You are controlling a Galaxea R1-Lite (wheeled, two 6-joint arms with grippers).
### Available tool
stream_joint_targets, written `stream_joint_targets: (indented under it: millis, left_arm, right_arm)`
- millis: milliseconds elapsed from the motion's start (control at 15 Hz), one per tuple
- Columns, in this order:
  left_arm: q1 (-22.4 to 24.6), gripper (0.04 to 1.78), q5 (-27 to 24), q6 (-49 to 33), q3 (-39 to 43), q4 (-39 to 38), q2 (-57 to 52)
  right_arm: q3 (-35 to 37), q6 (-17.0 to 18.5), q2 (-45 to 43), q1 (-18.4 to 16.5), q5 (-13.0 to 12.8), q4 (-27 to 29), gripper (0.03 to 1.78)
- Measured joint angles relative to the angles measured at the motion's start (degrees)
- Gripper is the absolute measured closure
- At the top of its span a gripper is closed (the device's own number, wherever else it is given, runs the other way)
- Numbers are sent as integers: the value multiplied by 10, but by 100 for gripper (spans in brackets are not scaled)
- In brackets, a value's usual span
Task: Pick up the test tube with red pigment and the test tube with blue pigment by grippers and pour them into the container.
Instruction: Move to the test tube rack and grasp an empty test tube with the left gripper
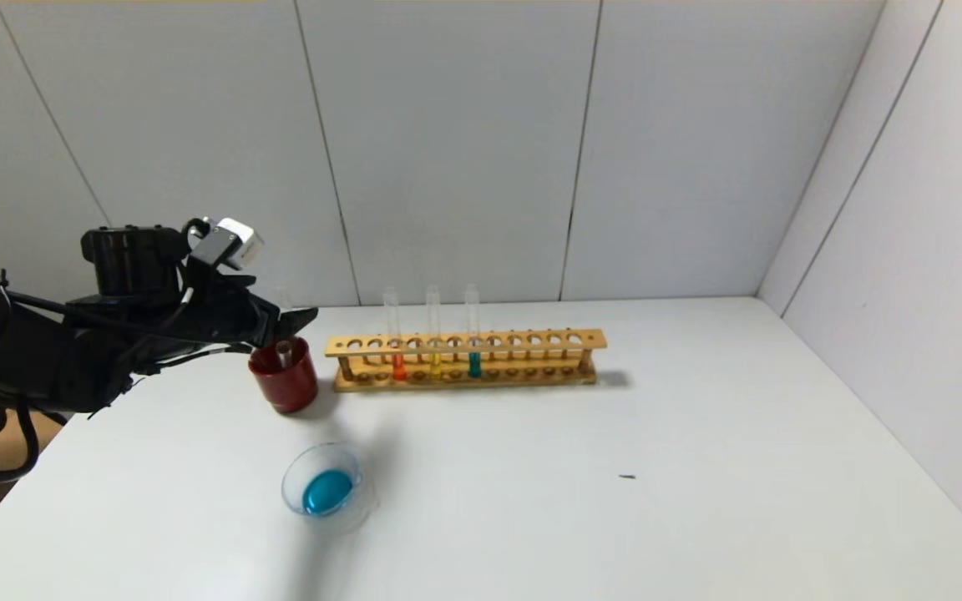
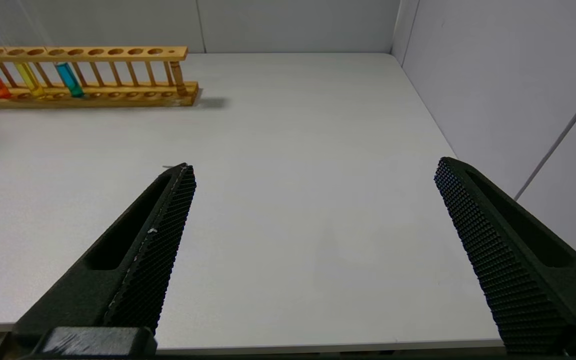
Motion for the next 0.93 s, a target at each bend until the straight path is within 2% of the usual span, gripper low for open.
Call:
stream_joint_targets:
  millis: [333, 733, 933]
  left_arm:
    - [-22, 7, 0, 20, -10, 2, -40]
    - [-99, 7, 0, 21, -11, 1, -61]
    - [-124, 7, 2, 15, -7, -1, -50]
  right_arm:
    - [0, 0, 0, 0, 0, 0, 6]
    - [0, 0, 0, 0, 0, 0, 6]
    - [0, 0, 0, 0, 0, 0, 6]
